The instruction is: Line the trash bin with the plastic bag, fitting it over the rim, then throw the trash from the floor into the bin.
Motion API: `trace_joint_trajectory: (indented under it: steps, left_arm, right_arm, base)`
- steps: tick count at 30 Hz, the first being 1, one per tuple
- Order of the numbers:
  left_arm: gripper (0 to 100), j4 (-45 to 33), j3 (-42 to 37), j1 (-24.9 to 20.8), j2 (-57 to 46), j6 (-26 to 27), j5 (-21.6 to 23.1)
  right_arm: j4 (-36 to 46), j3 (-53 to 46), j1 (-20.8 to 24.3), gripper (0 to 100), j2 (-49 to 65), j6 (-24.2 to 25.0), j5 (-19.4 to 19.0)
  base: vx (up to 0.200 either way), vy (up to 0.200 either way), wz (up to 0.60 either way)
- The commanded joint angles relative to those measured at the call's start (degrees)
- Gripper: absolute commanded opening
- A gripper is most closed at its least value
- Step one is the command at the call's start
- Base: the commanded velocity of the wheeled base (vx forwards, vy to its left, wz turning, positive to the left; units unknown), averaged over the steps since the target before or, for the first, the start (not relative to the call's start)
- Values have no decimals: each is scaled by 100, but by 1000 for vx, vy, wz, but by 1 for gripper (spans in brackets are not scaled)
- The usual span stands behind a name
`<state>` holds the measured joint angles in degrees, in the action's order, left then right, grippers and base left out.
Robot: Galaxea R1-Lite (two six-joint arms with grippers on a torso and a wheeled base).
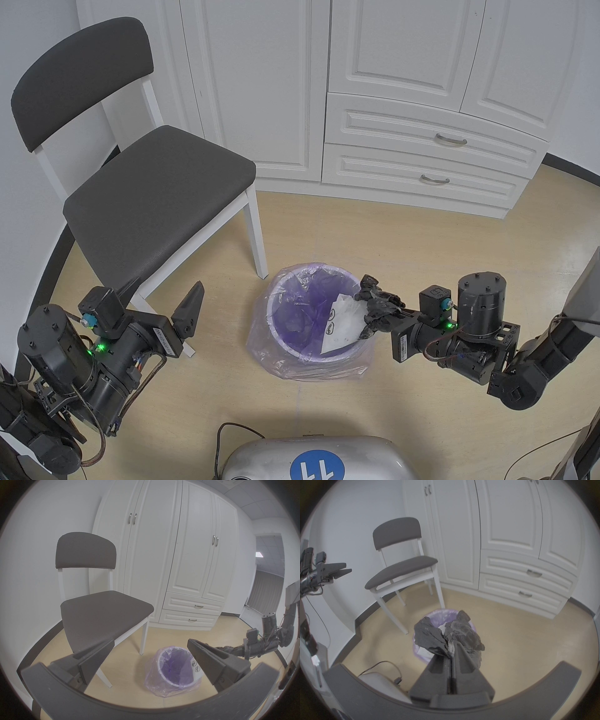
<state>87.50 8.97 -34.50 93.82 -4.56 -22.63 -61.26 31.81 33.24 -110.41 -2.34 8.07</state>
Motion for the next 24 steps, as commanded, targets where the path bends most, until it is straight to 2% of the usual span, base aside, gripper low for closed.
trace_joint_trajectory:
  steps: [1,6,7,8,9,10,13,16,20,24]
  left_arm:
    - [100,3,-1,5,-268,96,13]
    - [100,3,-10,-4,-347,131,21]
    - [100,3,-10,-4,-356,131,21]
    - [100,3,-1,-4,-373,148,21]
    - [100,3,-1,5,-373,157,21]
    - [100,3,-1,5,-382,201,13]
    - [100,3,8,66,-373,333,4]
    - [100,3,-10,172,-338,588,-31]
    - [100,-5,-53,488,-312,1010,-67]
    - [100,3,-36,1094,-232,1563,-374]
  right_arm:
    - [2232,1337,139,0,854,1104,-78]
    - [4869,3068,306,0,714,2704,-60]
    - [5001,3183,288,0,679,2792,-60]
    - [5678,3772,306,0,468,3205,-42]
    - [5739,3824,288,0,441,3240,-42]
    - [6249,4369,270,0,169,3635,-25]
    - [6636,5011,244,0,-306,4180,2]
    - [6662,5292,218,0,-596,4479,-16]
    - [6636,5494,244,0,-1000,4778,-121]
    - [6636,5688,306,0,-1272,5015,-121]
  base:
    - [0,0,0]
    - [0,0,0]
    - [0,0,0]
    - [0,0,0]
    - [0,0,0]
    - [0,0,0]
    - [0,0,0]
    - [0,0,0]
    - [0,0,0]
    - [0,0,0]
